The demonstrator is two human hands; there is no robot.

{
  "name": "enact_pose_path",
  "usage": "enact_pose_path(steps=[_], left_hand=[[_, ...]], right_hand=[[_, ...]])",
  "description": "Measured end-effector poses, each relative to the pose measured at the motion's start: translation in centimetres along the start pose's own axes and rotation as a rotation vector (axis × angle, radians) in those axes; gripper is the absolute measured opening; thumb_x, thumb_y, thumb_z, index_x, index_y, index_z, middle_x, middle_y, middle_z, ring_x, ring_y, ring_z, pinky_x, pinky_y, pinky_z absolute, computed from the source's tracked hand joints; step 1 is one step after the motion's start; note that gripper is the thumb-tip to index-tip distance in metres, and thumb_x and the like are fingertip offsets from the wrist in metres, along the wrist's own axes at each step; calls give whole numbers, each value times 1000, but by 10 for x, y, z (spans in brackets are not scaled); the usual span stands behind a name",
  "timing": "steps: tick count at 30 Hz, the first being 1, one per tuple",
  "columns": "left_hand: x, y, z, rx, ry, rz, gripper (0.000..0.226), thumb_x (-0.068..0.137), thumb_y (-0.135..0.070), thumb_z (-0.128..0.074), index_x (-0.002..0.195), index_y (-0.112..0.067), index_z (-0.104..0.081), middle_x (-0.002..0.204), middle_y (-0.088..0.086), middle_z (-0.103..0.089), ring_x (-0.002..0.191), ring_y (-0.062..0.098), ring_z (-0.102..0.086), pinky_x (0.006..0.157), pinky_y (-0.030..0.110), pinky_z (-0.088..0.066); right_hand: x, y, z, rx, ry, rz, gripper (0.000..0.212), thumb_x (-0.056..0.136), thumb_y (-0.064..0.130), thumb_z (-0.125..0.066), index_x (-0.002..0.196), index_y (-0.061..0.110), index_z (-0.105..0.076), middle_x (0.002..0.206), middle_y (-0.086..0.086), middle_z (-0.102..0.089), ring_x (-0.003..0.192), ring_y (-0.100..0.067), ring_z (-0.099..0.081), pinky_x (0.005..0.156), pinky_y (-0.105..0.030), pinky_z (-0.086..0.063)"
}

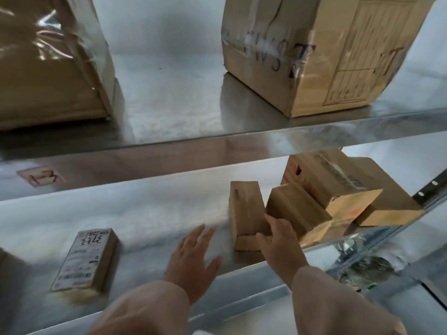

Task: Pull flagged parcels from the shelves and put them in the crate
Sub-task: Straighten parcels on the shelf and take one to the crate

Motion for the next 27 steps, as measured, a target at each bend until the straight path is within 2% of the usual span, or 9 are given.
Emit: enact_pose_path(steps=[5, 10, 12, 14, 17, 20, 22, 25, 27], left_hand=[[18, -5, -10, -106, 21, 39, 67, 95, -53, -44, 151, -42, -8, 161, -15, -6, 147, 11, -8, 115, 27, -12], [45, -7, -12, -351, 10, 204, 63, 95, -45, -49, 149, -39, -17, 160, -12, -15, 146, 17, -20, 116, 35, -22], [53, -5, -15, -471, 43, 256, 60, 96, -42, -50, 148, -35, -23, 156, -6, -28, 140, 21, -33, 116, 39, -30], [52, 2, -20, -589, 76, 323, 60, 94, -41, -54, 147, -28, -29, 148, -1, -39, 131, 22, -44, 109, 43, -41], [44, 19, -21, -537, 62, 398, 84, 83, -54, -63, 150, -22, -24, 145, 1, -37, 128, 23, -44, 106, 40, -43], [38, 35, -15, -576, 22, 453, 91, 78, -55, -69, 150, -26, -22, 142, 2, -39, 126, 26, -45, 103, 42, -46], [34, 44, -12, -772, -28, 487, 72, 84, -44, -67, 145, -31, -31, 132, 0, -48, 114, 26, -54, 93, 42, -52], [26, 56, -16, -1307, -58, 604, 41, 93, -34, -53, 133, -26, -48, 115, 14, -65, 98, 33, -66, 80, 49, -57], [20, 51, -25, -1659, 19, 655, 39, 92, -40, -48, 123, -19, -58, 108, 17, -71, 92, 35, -71, 74, 47, -57]], right_hand=[[21, -7, -32, 162, 206, -103, 63, 91, 54, -50, 144, 30, -28, 145, 8, -40, 133, -20, -41, 112, -40, -35], [14, -1, -55, 331, 330, -140, 64, 90, 59, -47, 146, 42, -20, 143, 15, -41, 133, -18, -43, 110, -37, -37], [2, 9, -63, 459, 378, -109, 53, 90, 54, -52, 138, 50, -30, 135, 18, -49, 129, -16, -48, 107, -37, -42], [-15, 24, -66, 505, 383, -33, 44, 89, 47, -59, 127, 56, -39, 124, 25, -55, 120, -8, -54, 100, -29, -47], [-33, 39, -70, 496, 385, 69, 59, 88, 49, -59, 141, 47, -33, 138, 20, -44, 125, -6, -46, 106, -31, -42], [-39, 52, -70, 475, 427, 139, 45, 94, 43, -52, 133, 55, -33, 141, 23, -36, 129, -1, -37, 106, -19, -33], [-38, 59, -64, 507, 426, 142, 39, 98, 36, -48, 126, 58, -34, 138, 22, -39, 129, -3, -39, 103, -18, -35], [-24, 55, -52, 544, 294, 48, 43, 99, 38, -44, 138, 49, -28, 149, 17, -30, 136, -10, -33, 110, -29, -28], [-22, 54, -56, 664, 402, -83, 48, 97, 46, -43, 141, 48, -24, 152, 10, -27, 136, -15, -36, 106, -28, -31]])
Point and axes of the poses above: each hand's wrist, its own x-axis towards the middle knuckle, its own z-axis out of the back of the hand, y = z × x, the point moved 7 cm from there along x, towards the middle knuckle
